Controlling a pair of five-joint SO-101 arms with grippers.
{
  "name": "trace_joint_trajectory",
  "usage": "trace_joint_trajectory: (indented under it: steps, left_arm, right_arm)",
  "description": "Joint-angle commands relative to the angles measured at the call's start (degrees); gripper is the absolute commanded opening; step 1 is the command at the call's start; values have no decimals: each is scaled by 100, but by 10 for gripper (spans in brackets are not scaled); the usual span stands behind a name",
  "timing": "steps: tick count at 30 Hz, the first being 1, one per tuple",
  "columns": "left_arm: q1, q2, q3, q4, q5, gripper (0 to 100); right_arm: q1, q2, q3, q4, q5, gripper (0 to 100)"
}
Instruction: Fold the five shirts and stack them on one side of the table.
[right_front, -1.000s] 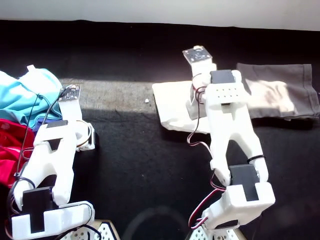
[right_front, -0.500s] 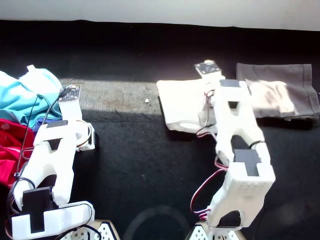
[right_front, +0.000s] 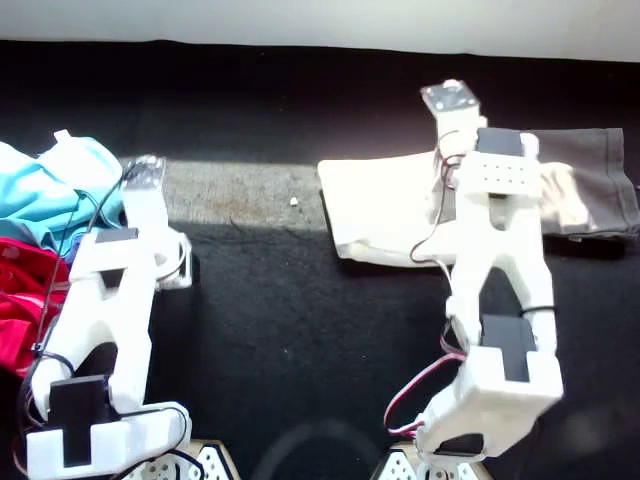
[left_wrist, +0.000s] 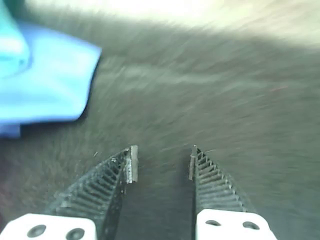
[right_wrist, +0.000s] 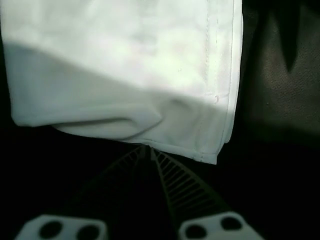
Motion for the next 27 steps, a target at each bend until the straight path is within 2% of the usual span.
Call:
trace_joint_trajectory:
  steps: [1, 6, 9, 15, 20, 27]
  left_arm:
    - [980, 40, -1851, 1187, -9, 181]
    - [2035, 2079, -5015, 2673, 9, 181]
    - [2536, 3415, -7011, 3446, 316, 181]
    - [3468, 5657, -10352, 4114, 404, 181]
    - [3829, 7204, -12057, 4492, 404, 181]
    - [3424, 8242, -13429, 5301, 404, 181]
  right_arm:
    - [330, -954, 752, -585, 35, 6]
    - [804, -1165, 2378, -2132, 35, 6]
    - [936, -1165, 2941, -2721, 35, 6]
    - [989, -1156, 3486, -3301, 53, 6]
    - [1042, -1130, 3582, -3547, 70, 6]
    - [1218, 31, 2958, -3538, 62, 6]
